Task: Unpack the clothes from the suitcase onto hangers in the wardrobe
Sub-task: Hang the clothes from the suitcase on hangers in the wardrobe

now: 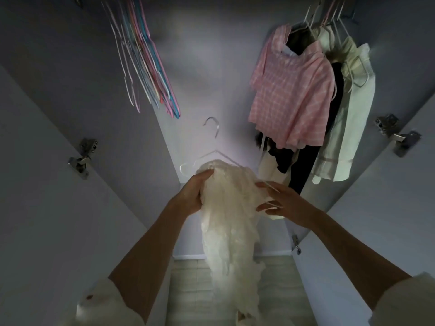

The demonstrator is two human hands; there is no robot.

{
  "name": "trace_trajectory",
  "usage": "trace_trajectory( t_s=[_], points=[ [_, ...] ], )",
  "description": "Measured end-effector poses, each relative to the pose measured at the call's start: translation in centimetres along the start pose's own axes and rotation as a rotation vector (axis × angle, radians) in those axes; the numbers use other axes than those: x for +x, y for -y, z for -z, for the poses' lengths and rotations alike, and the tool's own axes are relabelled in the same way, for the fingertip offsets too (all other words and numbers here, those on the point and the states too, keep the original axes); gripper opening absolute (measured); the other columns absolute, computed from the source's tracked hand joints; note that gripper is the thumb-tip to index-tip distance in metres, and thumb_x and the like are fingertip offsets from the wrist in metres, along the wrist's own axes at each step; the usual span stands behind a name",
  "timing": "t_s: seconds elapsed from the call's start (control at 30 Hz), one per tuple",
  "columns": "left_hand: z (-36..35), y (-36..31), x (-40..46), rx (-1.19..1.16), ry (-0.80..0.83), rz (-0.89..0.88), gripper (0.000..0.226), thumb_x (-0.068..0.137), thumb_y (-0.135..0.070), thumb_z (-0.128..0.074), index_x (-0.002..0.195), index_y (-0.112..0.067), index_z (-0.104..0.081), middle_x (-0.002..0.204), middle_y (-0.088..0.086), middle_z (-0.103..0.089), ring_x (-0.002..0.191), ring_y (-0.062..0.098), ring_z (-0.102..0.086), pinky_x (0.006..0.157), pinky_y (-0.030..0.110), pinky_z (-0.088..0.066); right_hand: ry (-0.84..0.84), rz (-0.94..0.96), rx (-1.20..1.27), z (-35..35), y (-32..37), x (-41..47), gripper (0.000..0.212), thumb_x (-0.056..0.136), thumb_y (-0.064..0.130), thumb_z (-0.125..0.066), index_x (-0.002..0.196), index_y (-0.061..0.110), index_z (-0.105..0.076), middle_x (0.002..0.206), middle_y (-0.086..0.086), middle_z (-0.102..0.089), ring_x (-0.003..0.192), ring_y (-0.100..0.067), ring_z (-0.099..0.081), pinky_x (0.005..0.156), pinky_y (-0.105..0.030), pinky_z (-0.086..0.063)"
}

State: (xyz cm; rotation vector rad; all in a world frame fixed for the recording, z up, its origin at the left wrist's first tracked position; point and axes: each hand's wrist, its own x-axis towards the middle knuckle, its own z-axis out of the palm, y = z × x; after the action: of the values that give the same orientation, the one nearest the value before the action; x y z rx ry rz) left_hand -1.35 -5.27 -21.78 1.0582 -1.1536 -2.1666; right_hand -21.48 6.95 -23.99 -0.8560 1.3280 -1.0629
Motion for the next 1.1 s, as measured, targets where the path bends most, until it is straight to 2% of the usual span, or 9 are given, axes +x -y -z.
trace_trajectory(
  t_s=[0.2,0.33,0.43,0.57,0.7,0.87,0.93,1.0,1.1],
  points=[
    [0.0,-2.4,0.2,-0.01,-0.04,-0.022,0.031,0.098,-0.022,-0.035,0.085,-0.011,-0.061,0.062,0.001,-0.071,0.057,0.011,-0.068,0.072,0.029,-0.047,-0.141,-0.04,-0.217,-1.3,1.1,0.8,0.02,0.094,0.027,-0.048,0.112,0.021,-0.055,0.101,0.005,-0.047,0.074,-0.009,-0.056,0.054,-0.018,-0.049],
    [0.4,-2.6,-0.1,0.041,-0.094,-0.015,0.032,0.099,-0.024,-0.034,0.081,-0.013,-0.059,0.058,0.0,-0.069,0.052,0.009,-0.065,0.066,0.027,-0.045,-0.072,-0.078,-0.003,-1.7,1.5,1.2,0.022,0.096,0.027,-0.044,0.091,0.014,-0.061,0.075,-0.002,-0.052,0.06,-0.011,-0.056,0.053,-0.02,-0.048],
    [1.9,-2.2,0.3,0.109,-0.174,-0.039,0.032,0.097,-0.025,-0.04,0.077,-0.013,-0.062,0.063,0.002,-0.069,0.06,0.01,-0.068,0.066,0.026,-0.047,-0.142,-0.015,0.052,-1.8,1.3,1.3,0.036,0.1,0.027,-0.033,0.085,0.008,-0.06,0.066,-0.007,-0.051,0.047,-0.01,-0.055,0.045,-0.02,-0.047],
    [3.7,-1.4,1.1,0.19,-0.262,-0.124,0.023,0.087,-0.016,-0.054,0.07,-0.015,-0.07,0.075,0.006,-0.068,0.085,0.022,-0.069,0.073,0.026,-0.052,-0.129,0.035,0.113,-1.9,0.7,1.2,0.032,0.1,0.02,-0.031,0.088,0.009,-0.059,0.072,-0.006,-0.053,0.057,-0.012,-0.055,0.054,-0.023,-0.053],
    [3.1,-2.5,1.1,0.233,-0.141,-0.123,0.038,0.091,-0.008,-0.039,0.068,-0.01,-0.069,0.066,0.004,-0.068,0.065,0.011,-0.066,0.064,0.018,-0.051,0.07,-0.09,0.301,-2.1,0.1,0.8,0.029,0.099,0.014,-0.032,0.093,0.009,-0.059,0.073,-0.004,-0.06,0.07,-0.017,-0.06,0.072,-0.035,-0.058],
    [1.6,-4.0,1.4,0.022,-0.261,-0.042,0.03,0.097,-0.024,-0.04,0.076,-0.013,-0.058,0.05,-0.002,-0.062,0.049,0.009,-0.062,0.046,0.013,-0.047,0.15,-0.084,0.134,-1.8,1.3,0.4,0.031,0.1,0.017,-0.029,0.093,0.009,-0.058,0.066,-0.002,-0.061,0.072,-0.014,-0.064,0.068,-0.025,-0.055],
    [1.8,-4.4,2.2,0.384,-0.393,-0.132,0.025,0.096,-0.024,-0.044,0.088,-0.009,-0.062,0.064,0.001,-0.06,0.071,0.018,-0.062,0.059,0.022,-0.046,0.147,-0.058,0.072,-1.6,1.8,0.3,0.031,0.1,0.017,-0.028,0.092,0.008,-0.056,0.061,0.0,-0.057,0.073,-0.017,-0.063,0.067,-0.022,-0.053],
    [2.5,-4.3,2.7,1.187,-0.446,-0.194,0.036,0.093,-0.034,-0.05,0.107,-0.003,-0.062,0.083,0.007,-0.062,0.092,0.026,-0.061,0.071,0.027,-0.041,0.13,-0.041,0.06,-1.4,1.9,0.3,0.03,0.1,0.016,-0.028,0.091,0.007,-0.055,0.056,0.001,-0.052,0.075,-0.023,-0.057,0.067,-0.021,-0.052],
    [2.5,-3.5,2.4,1.873,-0.266,-0.177,0.06,0.087,-0.06,-0.044,0.125,-0.016,-0.057,0.119,0.006,-0.063,0.113,0.024,-0.057,0.089,0.031,-0.041,0.096,-0.039,0.12,-1.7,1.5,0.6,0.031,0.1,0.015,-0.028,0.088,0.007,-0.055,0.054,0.001,-0.048,0.077,-0.027,-0.048,0.066,-0.02,-0.052]
  ],
)
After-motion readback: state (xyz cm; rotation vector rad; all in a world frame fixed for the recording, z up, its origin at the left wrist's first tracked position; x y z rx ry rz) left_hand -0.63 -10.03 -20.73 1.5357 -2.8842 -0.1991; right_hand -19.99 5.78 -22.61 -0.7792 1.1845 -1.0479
